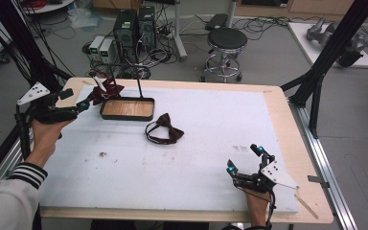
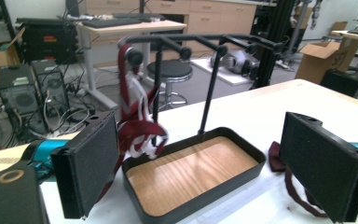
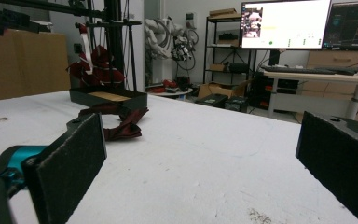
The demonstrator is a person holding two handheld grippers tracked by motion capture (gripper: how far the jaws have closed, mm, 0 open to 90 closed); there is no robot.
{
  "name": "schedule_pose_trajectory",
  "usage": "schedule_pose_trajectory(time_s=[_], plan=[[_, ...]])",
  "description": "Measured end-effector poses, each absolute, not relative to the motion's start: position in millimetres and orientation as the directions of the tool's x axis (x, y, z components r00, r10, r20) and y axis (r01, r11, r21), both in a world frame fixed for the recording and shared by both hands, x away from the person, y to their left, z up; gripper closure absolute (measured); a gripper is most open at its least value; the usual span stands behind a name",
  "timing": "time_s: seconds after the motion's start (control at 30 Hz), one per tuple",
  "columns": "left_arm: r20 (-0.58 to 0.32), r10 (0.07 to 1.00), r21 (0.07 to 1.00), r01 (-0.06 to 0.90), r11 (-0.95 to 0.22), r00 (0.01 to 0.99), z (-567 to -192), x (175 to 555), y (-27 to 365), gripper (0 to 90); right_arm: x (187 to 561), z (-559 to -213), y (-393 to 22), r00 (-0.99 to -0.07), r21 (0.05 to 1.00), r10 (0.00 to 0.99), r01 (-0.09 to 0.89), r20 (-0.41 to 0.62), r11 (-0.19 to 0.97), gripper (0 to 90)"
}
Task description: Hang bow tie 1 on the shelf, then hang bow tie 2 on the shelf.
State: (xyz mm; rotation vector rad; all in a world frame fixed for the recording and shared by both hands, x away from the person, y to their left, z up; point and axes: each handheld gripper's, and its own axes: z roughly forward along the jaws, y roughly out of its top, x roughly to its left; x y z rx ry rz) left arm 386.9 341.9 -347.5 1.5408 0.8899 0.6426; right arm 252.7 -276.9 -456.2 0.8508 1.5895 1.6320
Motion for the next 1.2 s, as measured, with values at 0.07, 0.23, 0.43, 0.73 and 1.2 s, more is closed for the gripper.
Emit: schedule_pose_trajectory(time_s=[0.07,0.23,0.43,0.73,1.2], plan=[[-0.074,0.822,0.984,0.174,-0.031,0.565,-346.3,385.1,339.3,12.6,252.6,-456.1,-276.8,-0.543,0.999,0.84,-0.035,-0.013,-0.007,0.8],[-0.059,0.803,0.987,0.153,-0.04,0.593,-344.7,378.8,331.1,12.6,252.4,-456.1,-276.6,-0.543,0.999,0.839,-0.032,-0.011,-0.008,0.7],[-0.061,0.774,0.99,0.134,-0.031,0.63,-347.4,372.1,323.3,12.6,252.3,-456.2,-276.8,-0.543,0.999,0.839,-0.039,-0.014,-0.009,0.8],[-0.058,0.752,0.993,0.117,-0.025,0.656,-354.4,369.4,317.4,12.6,252.4,-456.1,-276.7,-0.542,0.999,0.84,-0.043,-0.021,-0.002,0.7],[-0.043,0.755,0.993,0.11,-0.039,0.655,-350.1,367.4,314.6,12.6,252.2,-456.2,-277.1,-0.542,0.999,0.84,-0.037,-0.012,-0.009,0.8]])
